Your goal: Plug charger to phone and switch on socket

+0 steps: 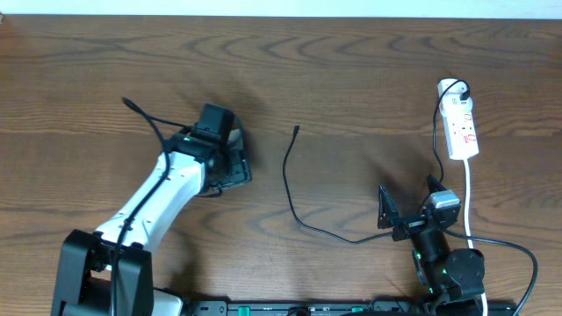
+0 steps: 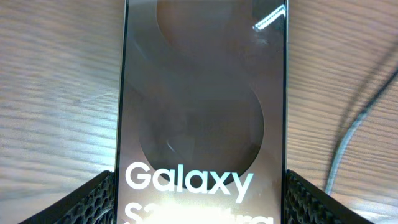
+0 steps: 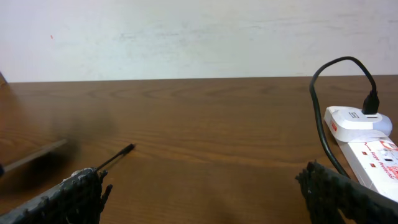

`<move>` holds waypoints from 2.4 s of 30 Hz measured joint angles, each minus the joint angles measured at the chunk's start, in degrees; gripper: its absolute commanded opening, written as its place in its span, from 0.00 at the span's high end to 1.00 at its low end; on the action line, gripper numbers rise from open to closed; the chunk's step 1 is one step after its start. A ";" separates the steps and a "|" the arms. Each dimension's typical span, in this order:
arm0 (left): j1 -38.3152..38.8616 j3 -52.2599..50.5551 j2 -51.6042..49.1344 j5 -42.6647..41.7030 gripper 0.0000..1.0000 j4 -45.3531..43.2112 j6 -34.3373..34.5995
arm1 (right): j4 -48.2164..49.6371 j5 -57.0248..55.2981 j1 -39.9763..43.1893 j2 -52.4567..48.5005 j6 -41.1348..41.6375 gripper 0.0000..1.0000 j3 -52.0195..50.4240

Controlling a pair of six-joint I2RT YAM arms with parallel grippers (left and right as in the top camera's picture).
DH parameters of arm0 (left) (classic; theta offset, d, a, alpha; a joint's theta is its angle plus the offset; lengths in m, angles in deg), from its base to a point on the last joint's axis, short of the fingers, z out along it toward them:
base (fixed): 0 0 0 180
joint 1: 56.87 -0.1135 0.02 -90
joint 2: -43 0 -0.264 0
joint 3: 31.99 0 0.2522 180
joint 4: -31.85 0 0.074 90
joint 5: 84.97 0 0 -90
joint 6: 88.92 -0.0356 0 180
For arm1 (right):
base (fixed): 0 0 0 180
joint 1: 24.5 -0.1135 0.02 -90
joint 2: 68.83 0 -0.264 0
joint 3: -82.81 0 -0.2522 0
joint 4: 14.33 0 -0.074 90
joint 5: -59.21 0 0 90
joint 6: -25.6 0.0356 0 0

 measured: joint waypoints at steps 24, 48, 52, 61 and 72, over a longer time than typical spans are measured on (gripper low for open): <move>5.92 0.00 -4.48 0.24 0.93 -4.48 20.09 | 0.00 0.00 0.00 0.00 0.00 0.01 0.00; 5.92 0.00 -4.48 -1.84 0.93 -5.14 27.15 | 0.81 8.63 0.00 0.00 34.47 0.01 0.00; 5.92 0.00 -4.48 -2.95 0.93 -5.35 28.09 | 0.96 10.97 0.00 0.00 35.34 0.01 0.00; 5.90 0.00 -4.48 -5.09 0.93 -5.90 28.46 | 2.21 20.00 -2.95 -7.50 31.30 0.01 -0.07; 5.84 0.00 -4.48 -6.71 0.93 -6.91 28.48 | 26.05 18.21 -18.43 -34.10 29.46 0.01 -0.11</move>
